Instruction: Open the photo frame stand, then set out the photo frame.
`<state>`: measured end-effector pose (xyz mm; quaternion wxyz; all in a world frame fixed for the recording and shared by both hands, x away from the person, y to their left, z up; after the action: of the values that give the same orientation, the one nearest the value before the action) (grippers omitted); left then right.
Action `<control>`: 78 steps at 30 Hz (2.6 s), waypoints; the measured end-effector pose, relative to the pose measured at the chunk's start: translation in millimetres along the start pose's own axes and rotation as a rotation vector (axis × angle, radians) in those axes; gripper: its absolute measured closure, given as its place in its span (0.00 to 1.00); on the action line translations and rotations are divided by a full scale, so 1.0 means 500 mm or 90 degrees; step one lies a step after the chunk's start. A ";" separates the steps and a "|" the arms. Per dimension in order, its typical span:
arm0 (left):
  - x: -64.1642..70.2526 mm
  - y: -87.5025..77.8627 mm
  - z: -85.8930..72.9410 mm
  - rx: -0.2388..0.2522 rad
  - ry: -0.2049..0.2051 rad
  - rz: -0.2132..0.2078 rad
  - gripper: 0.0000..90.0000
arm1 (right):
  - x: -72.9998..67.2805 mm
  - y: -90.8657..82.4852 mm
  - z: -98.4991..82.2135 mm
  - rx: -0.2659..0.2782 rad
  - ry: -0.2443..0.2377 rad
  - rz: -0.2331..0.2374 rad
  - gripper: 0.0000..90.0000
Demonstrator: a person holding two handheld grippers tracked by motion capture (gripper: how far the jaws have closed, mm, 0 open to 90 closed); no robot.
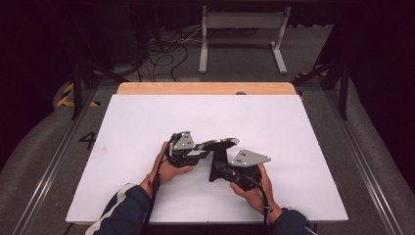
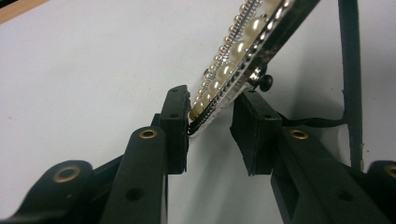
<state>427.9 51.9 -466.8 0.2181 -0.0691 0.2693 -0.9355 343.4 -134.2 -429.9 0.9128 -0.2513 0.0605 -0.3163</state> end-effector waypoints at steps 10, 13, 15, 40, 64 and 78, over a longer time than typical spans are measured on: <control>0.000 -0.003 0.000 0.003 0.009 0.011 0.81 | -0.024 0.031 -0.008 -0.016 -0.001 -0.009 1.00; 0.000 -0.004 0.000 0.004 0.009 0.009 0.81 | -0.032 0.042 -0.011 -0.022 -0.003 -0.012 1.00; -0.002 -0.005 0.000 0.006 0.009 0.007 0.81 | -0.038 0.048 -0.012 -0.026 -0.005 -0.015 1.00; 0.015 -0.013 -0.005 -0.014 0.032 0.037 0.85 | -0.068 0.091 -0.045 -0.065 -0.009 -0.106 1.00; 0.039 -0.013 -0.001 -0.022 0.052 0.057 0.87 | -0.032 0.058 -0.063 -0.070 0.046 -0.096 1.00; 0.036 0.005 0.001 -0.015 0.029 0.069 0.63 | -0.023 0.057 -0.067 -0.071 0.045 -0.092 1.00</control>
<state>412.9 41.6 -467.4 0.2614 -0.0359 0.2882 -0.9205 341.1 -122.1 -473.4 0.8697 -0.2939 0.0919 -0.3858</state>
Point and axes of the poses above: each handheld gripper's, and its own axes: y roughly forward along the jaws, z roughly out of its top, x roughly to its right, the point moved 3 cm from there along y, roughly forward along the jaws, and after that the axes turned 3 degrees about -y, right-handed, at the moved point
